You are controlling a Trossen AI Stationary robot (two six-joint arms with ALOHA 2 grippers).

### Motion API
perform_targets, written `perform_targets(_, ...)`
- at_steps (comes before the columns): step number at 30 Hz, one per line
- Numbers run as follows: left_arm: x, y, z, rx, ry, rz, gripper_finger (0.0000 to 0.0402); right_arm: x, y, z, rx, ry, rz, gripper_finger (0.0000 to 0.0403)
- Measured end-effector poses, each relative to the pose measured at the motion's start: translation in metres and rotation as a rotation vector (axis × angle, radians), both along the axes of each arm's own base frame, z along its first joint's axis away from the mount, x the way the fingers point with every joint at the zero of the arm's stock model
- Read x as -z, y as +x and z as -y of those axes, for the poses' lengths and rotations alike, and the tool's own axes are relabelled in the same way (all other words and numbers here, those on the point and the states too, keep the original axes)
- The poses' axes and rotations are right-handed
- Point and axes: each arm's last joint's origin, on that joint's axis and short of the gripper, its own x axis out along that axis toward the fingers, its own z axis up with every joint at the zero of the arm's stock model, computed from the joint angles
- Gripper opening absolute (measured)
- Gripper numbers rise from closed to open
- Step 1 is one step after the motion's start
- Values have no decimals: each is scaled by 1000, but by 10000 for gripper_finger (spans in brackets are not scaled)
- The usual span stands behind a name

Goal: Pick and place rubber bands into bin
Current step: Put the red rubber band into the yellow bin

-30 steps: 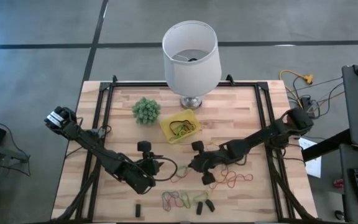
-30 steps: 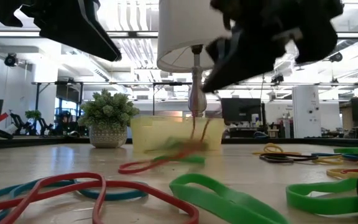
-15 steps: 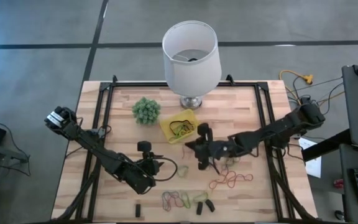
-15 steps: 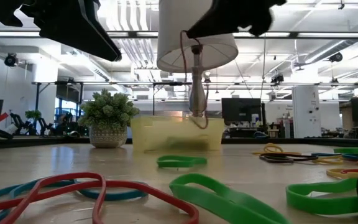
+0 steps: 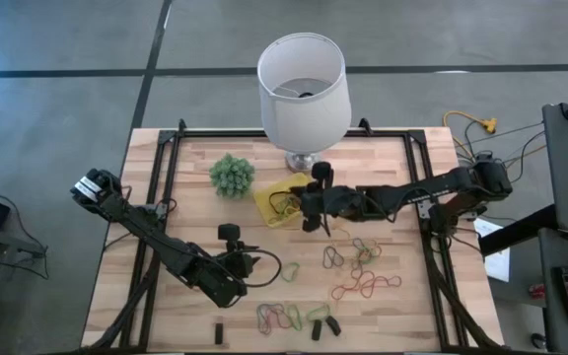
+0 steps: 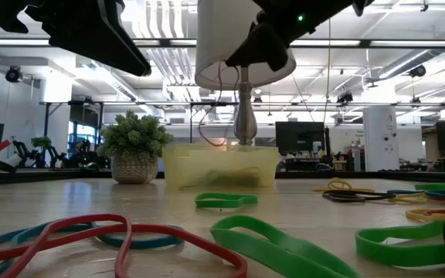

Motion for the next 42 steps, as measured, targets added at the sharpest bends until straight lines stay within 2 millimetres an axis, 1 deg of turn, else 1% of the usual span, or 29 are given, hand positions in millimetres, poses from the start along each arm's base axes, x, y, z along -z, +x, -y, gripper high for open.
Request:
perform_targets(7,0,0,0,0,0,0,118,1,1,19,41,5,-3,9)
perform_targets(12,0,0,0,0,0,-1,118,7,2,28,67,6,-24,9)
perform_targets(18,0,0,0,-3,-4,2,118,22,7,40,92,40,-60,9)
perform_targets(25,0,0,0,-12,-16,6,118,47,14,51,119,69,-127,8)
perform_targets(33,0,0,0,-12,-16,6,118,72,11,58,157,159,-249,8)
perform_targets(37,0,0,0,-12,-16,6,118,75,7,59,191,203,-270,9)
perform_targets(42,0,0,0,-13,-17,6,118,77,6,59,111,324,-290,18)
